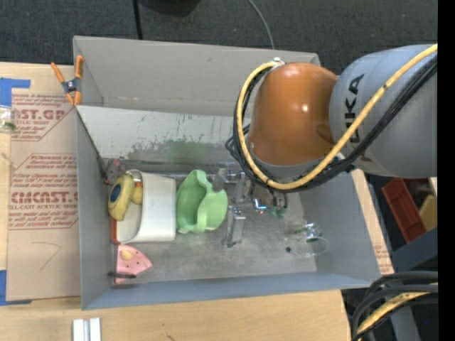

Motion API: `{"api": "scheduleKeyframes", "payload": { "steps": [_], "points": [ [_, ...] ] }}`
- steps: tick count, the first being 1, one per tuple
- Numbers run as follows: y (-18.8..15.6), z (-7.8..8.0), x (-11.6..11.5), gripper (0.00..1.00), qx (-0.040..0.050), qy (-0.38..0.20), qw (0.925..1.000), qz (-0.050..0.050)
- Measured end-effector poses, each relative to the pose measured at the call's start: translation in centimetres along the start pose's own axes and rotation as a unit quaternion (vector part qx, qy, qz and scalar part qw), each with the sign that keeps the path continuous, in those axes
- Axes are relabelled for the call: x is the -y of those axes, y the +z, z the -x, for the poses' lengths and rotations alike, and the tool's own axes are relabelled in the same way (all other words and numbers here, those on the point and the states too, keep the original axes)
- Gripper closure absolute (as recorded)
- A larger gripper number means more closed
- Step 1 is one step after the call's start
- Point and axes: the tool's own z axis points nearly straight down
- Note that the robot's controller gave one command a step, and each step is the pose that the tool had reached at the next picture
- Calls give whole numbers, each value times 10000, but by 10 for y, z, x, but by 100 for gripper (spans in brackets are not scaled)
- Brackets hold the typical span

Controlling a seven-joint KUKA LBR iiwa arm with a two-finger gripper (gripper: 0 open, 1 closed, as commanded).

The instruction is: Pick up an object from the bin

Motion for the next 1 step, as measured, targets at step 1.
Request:
{"api": "scheduleKeyframes", "payload": {
  "steps": [1],
  "points": [
    [-4, 2, 0, 0, 40, 4, 10000, 4]
  ]
}}
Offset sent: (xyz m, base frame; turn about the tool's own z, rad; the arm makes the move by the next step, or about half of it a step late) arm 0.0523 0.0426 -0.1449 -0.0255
